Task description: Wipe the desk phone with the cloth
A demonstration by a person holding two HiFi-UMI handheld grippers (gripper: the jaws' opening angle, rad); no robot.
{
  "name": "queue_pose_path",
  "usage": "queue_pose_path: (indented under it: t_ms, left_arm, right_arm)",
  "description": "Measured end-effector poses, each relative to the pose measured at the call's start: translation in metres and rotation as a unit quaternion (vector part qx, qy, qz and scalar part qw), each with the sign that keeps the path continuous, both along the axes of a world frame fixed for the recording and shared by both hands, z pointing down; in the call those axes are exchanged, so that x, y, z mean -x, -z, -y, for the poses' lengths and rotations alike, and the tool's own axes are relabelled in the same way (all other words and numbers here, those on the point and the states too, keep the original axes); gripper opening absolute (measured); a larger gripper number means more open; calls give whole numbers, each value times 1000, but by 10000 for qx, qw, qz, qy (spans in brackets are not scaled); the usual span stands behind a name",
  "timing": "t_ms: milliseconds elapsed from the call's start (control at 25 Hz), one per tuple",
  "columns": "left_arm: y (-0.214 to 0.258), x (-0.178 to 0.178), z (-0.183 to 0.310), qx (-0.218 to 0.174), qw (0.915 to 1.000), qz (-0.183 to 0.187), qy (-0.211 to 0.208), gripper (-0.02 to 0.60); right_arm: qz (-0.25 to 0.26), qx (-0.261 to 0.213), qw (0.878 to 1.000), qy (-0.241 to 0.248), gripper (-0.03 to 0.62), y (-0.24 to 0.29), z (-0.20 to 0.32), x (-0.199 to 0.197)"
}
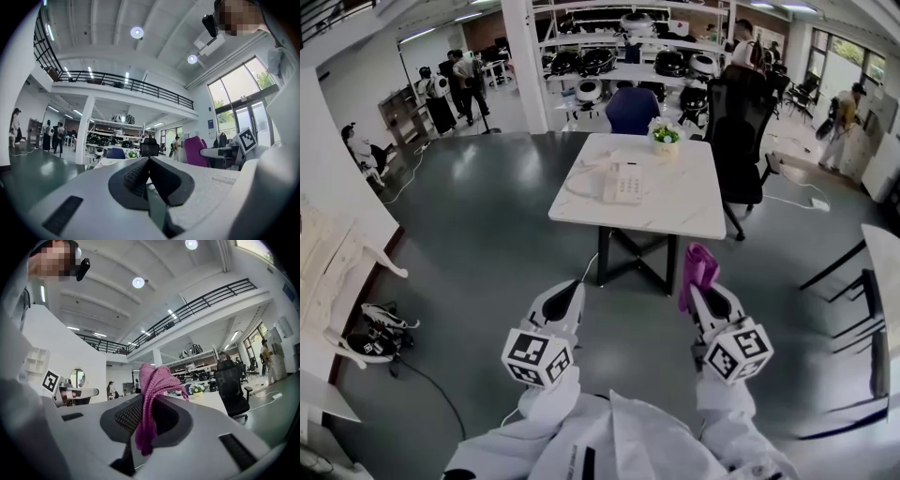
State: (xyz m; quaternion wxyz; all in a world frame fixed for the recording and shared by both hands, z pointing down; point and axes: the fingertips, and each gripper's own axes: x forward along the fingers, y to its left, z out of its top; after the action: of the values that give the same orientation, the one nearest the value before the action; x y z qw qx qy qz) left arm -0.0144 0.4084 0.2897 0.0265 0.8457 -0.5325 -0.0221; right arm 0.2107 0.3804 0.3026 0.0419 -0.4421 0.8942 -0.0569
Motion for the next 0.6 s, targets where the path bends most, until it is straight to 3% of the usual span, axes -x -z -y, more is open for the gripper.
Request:
queue_pose_path:
  t_ms: [600]
  left_arm:
    - [-21,-20,23,271,9996,-19,99,-3]
  right_arm:
    - [32,215,9997,111,37,-19,35,-14]
